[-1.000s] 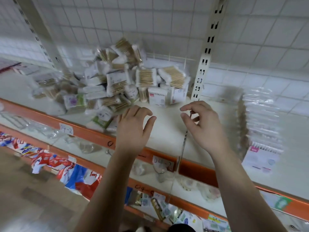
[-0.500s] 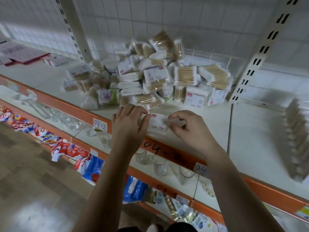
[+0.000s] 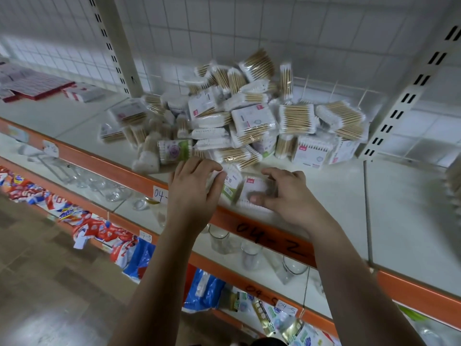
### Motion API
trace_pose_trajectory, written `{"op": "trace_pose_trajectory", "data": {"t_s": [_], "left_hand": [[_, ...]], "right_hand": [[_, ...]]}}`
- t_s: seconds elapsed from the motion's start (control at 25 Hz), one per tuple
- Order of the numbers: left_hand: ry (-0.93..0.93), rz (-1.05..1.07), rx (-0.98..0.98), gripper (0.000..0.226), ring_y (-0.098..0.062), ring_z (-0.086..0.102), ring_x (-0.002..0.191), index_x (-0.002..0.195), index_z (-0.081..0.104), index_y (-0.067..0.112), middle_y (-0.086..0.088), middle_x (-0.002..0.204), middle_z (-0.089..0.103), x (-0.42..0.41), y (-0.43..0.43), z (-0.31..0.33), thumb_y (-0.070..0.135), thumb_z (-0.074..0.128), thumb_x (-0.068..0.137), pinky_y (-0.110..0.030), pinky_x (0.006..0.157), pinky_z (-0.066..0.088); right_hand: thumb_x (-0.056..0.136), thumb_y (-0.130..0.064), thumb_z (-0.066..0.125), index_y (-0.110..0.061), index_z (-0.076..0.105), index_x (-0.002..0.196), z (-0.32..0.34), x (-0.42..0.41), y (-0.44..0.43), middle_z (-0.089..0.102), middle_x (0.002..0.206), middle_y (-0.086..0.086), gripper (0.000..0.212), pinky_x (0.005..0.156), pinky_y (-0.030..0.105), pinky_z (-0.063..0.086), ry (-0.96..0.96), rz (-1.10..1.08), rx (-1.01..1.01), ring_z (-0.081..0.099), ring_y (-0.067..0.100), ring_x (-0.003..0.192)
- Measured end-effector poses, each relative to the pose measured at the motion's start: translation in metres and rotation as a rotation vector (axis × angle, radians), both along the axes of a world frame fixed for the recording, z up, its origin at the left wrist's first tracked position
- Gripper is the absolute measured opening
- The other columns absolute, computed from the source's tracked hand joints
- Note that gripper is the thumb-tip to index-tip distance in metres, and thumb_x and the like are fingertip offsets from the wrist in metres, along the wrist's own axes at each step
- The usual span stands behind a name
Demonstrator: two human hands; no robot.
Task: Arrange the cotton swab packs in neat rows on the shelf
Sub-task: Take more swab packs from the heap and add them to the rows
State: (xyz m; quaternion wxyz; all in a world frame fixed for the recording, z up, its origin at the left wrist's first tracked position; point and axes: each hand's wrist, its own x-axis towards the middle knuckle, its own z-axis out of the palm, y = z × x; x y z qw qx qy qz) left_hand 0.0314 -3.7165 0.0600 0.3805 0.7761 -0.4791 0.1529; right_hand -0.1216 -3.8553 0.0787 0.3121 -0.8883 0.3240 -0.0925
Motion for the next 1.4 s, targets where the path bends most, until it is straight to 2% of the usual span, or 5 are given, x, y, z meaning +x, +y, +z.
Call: {"op": "trace_pose_trajectory", "data": {"t_s": [0.24, 0.56, 0.88, 1.12, 1.4], "left_hand": [[0.006, -0.063, -0.036, 0.029, -0.022, 0.057, 0.095, 0.099, 0.066, 0.017, 0.001, 0.099, 0.063, -0.001, -0.016, 0.01, 0.038, 0.047, 0.091, -0.042, 0.081, 0.045], [-0.055, -0.126, -0.037, 0.03, -0.028, 0.057, 0.1, 0.108, 0.066, 0.014, -0.005, 0.108, 0.062, 0.004, -0.059, 0.028, 0.031, 0.049, 0.091, -0.043, 0.085, 0.048], [-0.039, -0.119, 0.044, 0.025, -0.031, 0.056, 0.107, 0.116, 0.064, 0.007, -0.012, 0.118, 0.06, 0.018, -0.113, 0.052, 0.016, 0.052, 0.095, -0.041, 0.094, 0.046], [0.073, -0.188, 0.153, 0.039, -0.025, 0.047, 0.12, 0.133, 0.052, 0.013, -0.009, 0.136, 0.041, 0.021, -0.122, 0.062, 0.012, 0.054, 0.095, -0.032, 0.101, 0.038], [0.108, -0.208, 0.204, 0.054, -0.033, 0.041, 0.123, 0.135, 0.047, 0.012, -0.014, 0.134, 0.046, 0.022, -0.12, 0.071, 0.025, 0.068, 0.087, -0.043, 0.106, 0.033]], "right_hand": [[0.06, -0.038, 0.087, -0.012, 0.051, 0.128, 0.007, -0.002, -0.001, 0.039, 0.111, -0.003, 0.082, 0.088, 0.016, 0.033, -0.079, -0.08, 0.038, 0.045, 0.011, 0.101], [0.069, -0.03, 0.082, -0.026, 0.052, 0.087, 0.024, -0.027, -0.017, 0.054, 0.07, -0.005, 0.035, 0.057, 0.024, 0.037, -0.192, -0.126, 0.012, 0.049, 0.011, 0.062], [0.075, -0.03, 0.077, -0.025, 0.055, 0.089, 0.023, -0.041, -0.031, 0.056, 0.069, -0.001, 0.026, 0.054, 0.023, 0.033, -0.241, -0.191, -0.042, 0.042, 0.008, 0.055], [0.074, -0.033, 0.077, -0.026, 0.056, 0.089, 0.021, -0.046, -0.039, 0.06, 0.071, 0.0, 0.027, 0.057, 0.029, 0.037, -0.239, -0.222, -0.041, 0.052, 0.018, 0.063], [0.073, -0.034, 0.078, -0.027, 0.055, 0.088, 0.021, -0.047, -0.039, 0.061, 0.073, -0.002, 0.028, 0.054, 0.023, 0.037, -0.235, -0.235, -0.037, 0.055, 0.018, 0.064]]}}
